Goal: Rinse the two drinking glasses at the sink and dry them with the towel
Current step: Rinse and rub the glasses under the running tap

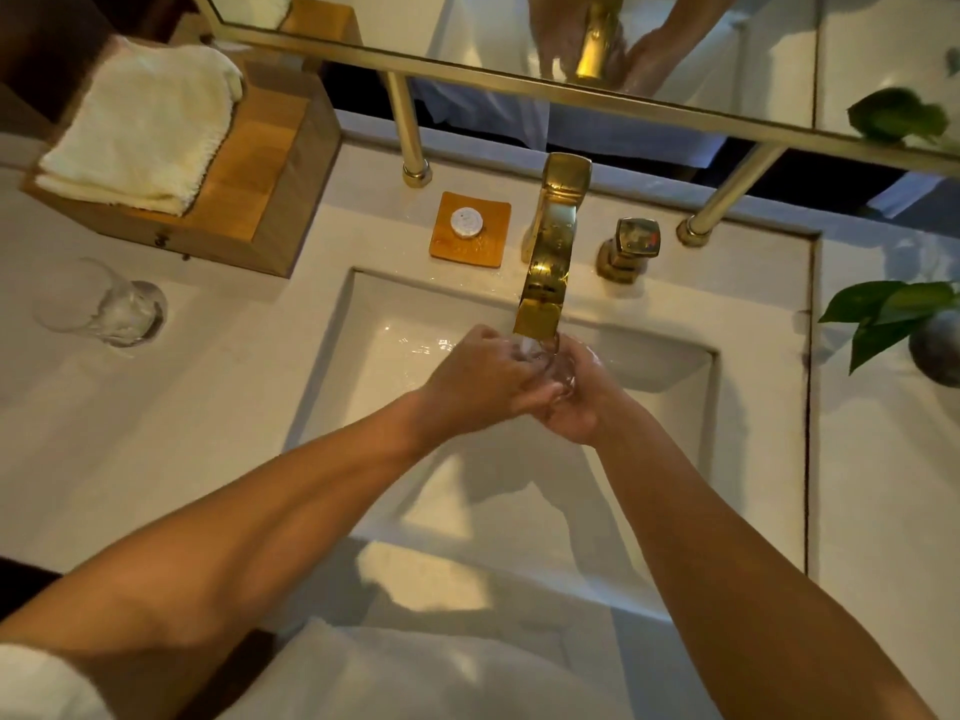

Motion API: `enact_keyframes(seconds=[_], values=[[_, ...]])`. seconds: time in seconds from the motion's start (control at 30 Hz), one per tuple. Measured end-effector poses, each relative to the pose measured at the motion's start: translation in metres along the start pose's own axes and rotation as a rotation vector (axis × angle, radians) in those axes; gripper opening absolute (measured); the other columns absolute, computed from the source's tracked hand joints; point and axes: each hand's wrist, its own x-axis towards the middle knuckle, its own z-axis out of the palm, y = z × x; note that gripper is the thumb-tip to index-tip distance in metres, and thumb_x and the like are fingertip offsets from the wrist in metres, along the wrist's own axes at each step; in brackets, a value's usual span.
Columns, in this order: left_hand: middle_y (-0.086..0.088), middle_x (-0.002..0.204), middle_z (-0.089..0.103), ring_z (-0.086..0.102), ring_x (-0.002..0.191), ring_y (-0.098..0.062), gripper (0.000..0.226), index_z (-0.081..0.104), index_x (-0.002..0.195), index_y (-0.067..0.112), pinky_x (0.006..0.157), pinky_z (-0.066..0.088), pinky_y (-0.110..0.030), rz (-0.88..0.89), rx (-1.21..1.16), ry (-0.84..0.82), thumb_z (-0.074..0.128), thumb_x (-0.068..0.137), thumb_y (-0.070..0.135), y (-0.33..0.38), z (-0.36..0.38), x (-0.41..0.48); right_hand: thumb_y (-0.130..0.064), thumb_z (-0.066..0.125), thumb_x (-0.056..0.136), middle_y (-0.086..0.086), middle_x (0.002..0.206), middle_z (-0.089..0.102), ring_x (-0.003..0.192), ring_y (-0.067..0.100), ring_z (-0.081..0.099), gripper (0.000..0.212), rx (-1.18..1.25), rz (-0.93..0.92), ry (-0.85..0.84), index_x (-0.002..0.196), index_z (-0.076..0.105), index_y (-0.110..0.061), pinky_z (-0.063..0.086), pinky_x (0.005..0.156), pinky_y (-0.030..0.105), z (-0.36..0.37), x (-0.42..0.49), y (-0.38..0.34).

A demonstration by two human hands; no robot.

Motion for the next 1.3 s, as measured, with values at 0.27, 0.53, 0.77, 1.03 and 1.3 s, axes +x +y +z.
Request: enact_keyframes(seconds=[0.27,0.53,0.77,1.03,1.3], values=[[0.004,0.108,0.073,0.066,0.107,-0.020,0.026,0.070,0.101,0.023,0.108,0.028,-0.049,0.301,0.152,0.007,0.048,0.098,0.037,0.002,0.005,-0.013,-0.048,0.047,0.097,0.010,0.082,0.071,0.074,0.022,0.068,0.048,-0.065,0.013,-0.058,0.086,0.072,-0.009,0.052,0.069,0.034,0.005,-0.003,-0.002],[-0.014,0.118,0.066,0.060,0.112,-0.036,0.025,0.067,0.113,0.007,0.096,0.048,-0.050,0.372,0.160,0.025,0.056,0.094,0.021,0.008,0.022,-0.024,-0.043,0.049,0.098,0.011,0.083,0.065,0.070,0.023,0.064,0.036,-0.280,0.021,-0.053,0.088,0.066,-0.013,0.052,0.067,0.034,0.012,-0.004,-0.013],[-0.009,0.112,0.069,0.061,0.111,-0.031,0.014,0.068,0.104,0.012,0.097,0.047,-0.047,0.267,0.047,-0.005,0.060,0.092,0.010,0.009,0.027,-0.020,-0.049,0.043,0.099,0.010,0.082,0.071,0.076,0.022,0.068,0.048,-0.101,0.065,0.017,0.096,0.070,-0.009,0.052,0.071,0.032,0.009,-0.001,0.006],[-0.009,0.110,0.069,0.060,0.107,-0.031,0.016,0.069,0.097,0.012,0.095,0.047,-0.045,0.213,0.053,-0.008,0.064,0.083,0.005,0.013,0.015,-0.015,-0.052,0.047,0.096,0.011,0.094,0.073,0.085,0.024,0.069,0.049,-0.038,0.062,0.059,0.099,0.073,-0.010,0.054,0.074,0.033,0.013,0.002,0.006],[-0.006,0.111,0.069,0.058,0.112,-0.030,0.018,0.069,0.098,0.017,0.102,0.043,-0.048,0.171,0.114,-0.108,0.060,0.083,0.011,0.015,0.004,-0.012,-0.052,0.041,0.099,0.011,0.087,0.074,0.088,0.026,0.068,0.054,-0.019,0.092,0.065,0.092,0.075,-0.011,0.052,0.079,0.037,0.017,-0.001,0.007]])
